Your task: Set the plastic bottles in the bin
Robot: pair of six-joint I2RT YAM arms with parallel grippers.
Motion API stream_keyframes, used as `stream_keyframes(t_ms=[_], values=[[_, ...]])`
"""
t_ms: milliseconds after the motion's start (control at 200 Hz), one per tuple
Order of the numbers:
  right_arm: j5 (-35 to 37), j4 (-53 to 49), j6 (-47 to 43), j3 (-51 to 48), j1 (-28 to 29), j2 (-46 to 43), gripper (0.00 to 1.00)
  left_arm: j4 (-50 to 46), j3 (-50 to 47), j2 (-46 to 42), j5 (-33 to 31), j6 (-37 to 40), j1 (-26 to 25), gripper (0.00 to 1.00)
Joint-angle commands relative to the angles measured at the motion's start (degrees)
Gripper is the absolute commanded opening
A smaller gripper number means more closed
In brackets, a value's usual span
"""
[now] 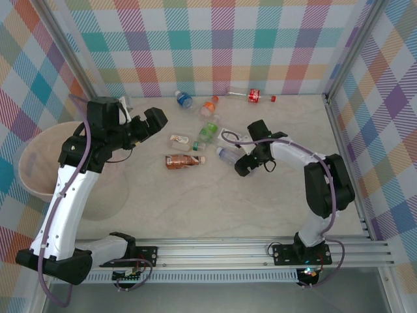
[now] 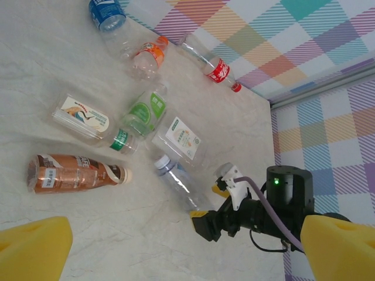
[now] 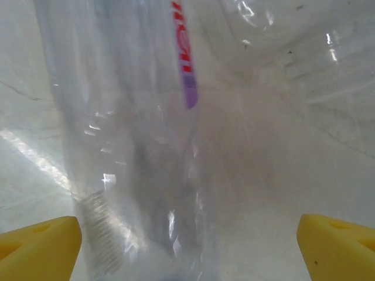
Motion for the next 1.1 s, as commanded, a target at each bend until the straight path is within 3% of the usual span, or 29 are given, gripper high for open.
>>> stream_keyframes(t_ms=[0, 215, 290, 520, 735, 955, 1095], values=[[1.45, -1.63, -4.71, 1.77, 0.40, 1.85, 0.94, 1.33, -0.71, -0.13, -0.45, -0.07, -0.84, 1.00], [2.48, -1.16, -5.20, 1.20, 2.51, 4.04, 0.84, 1.51, -1.10, 0.73, 0.08, -0.09, -0.89, 1.00], [3.22, -0.52, -5.09, 0.32, 3.02, 4.01, 0.73, 1.50, -1.23, 0.88, 0.11, -0.17, -0.87, 1.00], [8.08, 2.57, -3.27, -3.11, 4.97, -1.33, 0.56, 1.50, -1.50, 0.93, 1.00, -0.07, -0.95, 1.00], [2.68, 8.06, 4.83, -8.79, 6.75, -11.27, 0.43, 3.97, -3.62, 0.75, 2.50, -1.20, -1.17, 1.00], [-5.11, 19.87, 19.42, -15.51, 7.37, -22.61, 0.40, 7.94, -5.86, 1.35, 3.14, -1.98, -3.72, 1.00], [-8.83, 23.82, 23.05, -16.87, 7.40, -26.28, 0.40, 9.72, -5.99, 3.10, 2.92, -1.83, -7.12, 1.00]])
